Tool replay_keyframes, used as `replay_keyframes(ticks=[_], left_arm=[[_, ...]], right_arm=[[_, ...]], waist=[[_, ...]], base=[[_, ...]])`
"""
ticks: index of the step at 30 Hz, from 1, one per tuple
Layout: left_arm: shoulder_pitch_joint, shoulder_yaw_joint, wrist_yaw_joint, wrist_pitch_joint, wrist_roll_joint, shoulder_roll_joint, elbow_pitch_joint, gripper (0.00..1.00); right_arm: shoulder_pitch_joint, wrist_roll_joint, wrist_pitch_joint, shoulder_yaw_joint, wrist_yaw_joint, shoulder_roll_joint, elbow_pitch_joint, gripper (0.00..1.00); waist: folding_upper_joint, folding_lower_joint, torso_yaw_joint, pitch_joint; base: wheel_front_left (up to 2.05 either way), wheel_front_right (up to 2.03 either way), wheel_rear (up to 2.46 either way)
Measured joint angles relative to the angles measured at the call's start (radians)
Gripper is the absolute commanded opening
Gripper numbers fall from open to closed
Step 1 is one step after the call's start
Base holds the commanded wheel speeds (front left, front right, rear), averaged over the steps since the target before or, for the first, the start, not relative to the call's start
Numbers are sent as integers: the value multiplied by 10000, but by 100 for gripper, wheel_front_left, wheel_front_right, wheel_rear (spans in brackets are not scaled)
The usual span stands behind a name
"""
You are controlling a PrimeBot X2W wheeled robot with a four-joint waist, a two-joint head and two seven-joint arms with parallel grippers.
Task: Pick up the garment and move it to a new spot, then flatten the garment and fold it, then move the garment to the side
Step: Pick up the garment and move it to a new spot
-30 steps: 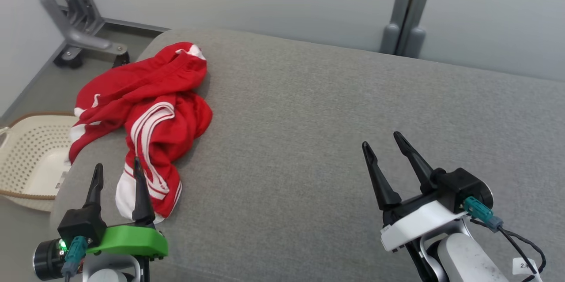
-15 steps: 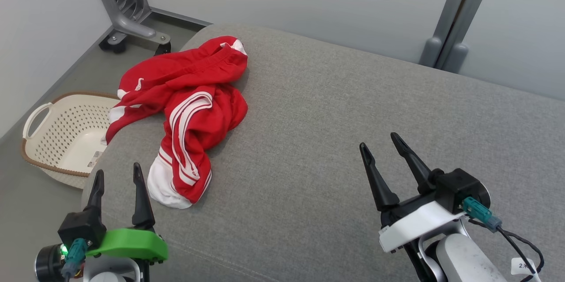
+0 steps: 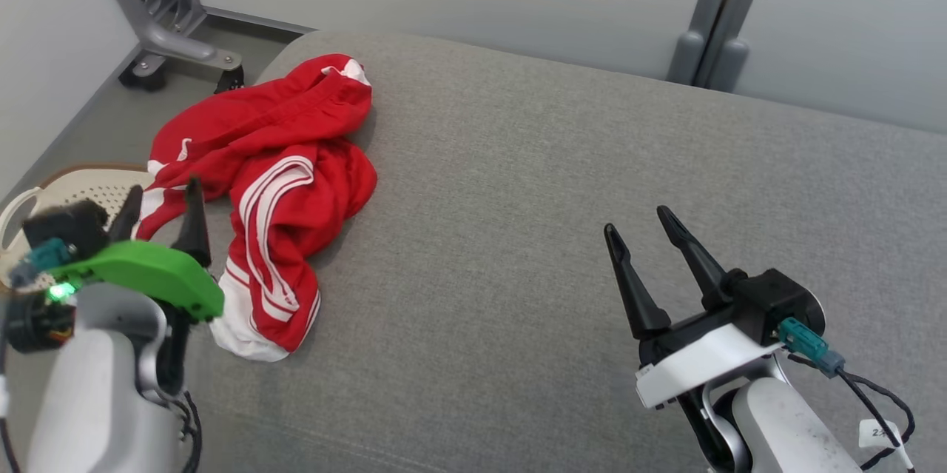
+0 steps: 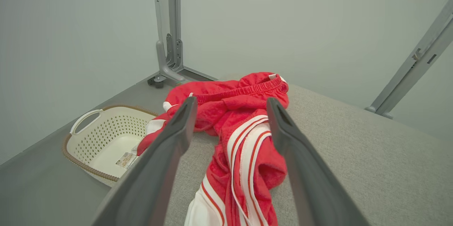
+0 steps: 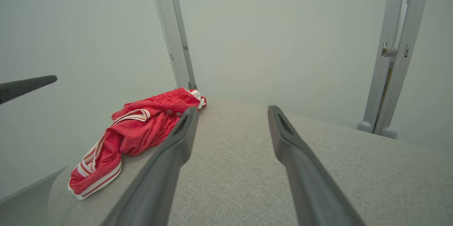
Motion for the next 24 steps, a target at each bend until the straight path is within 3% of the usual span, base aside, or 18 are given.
replay_keyframes(ticks=[5, 10, 15, 21, 24], left_arm=[[-1229, 270, -117, 1854, -821, 587, 606, 100], [-2327, 763, -205, 3459, -1877, 999, 2094, 100], [-2782, 888, -211, 4629, -2134, 1732, 3662, 100], [-2946, 907, -272, 5917, -2520, 2031, 5137, 100], [-2946, 803, -278, 6059, -2525, 2094, 5517, 100]], right_arm=[[-338, 6, 0, 111, 0, -86, -58, 100], [-663, 92, 2, 341, 0, -196, -67, 100], [-966, 194, 0, 412, 0, -265, -104, 100], [-1083, 291, 0, 380, 0, -276, -107, 100], [-1140, 305, 2, 403, 0, -282, -109, 100]], waist=[[0, 0, -514, 325], [1, 0, -1200, 722], [0, 0, -1961, 1106], [1, 0, -2943, 1544], [1, 0, -3302, 1738]], base=[[0, 0, 0], [0, 0, 0], [0, 0, 0], [0, 0, 0], [0, 0, 0]])
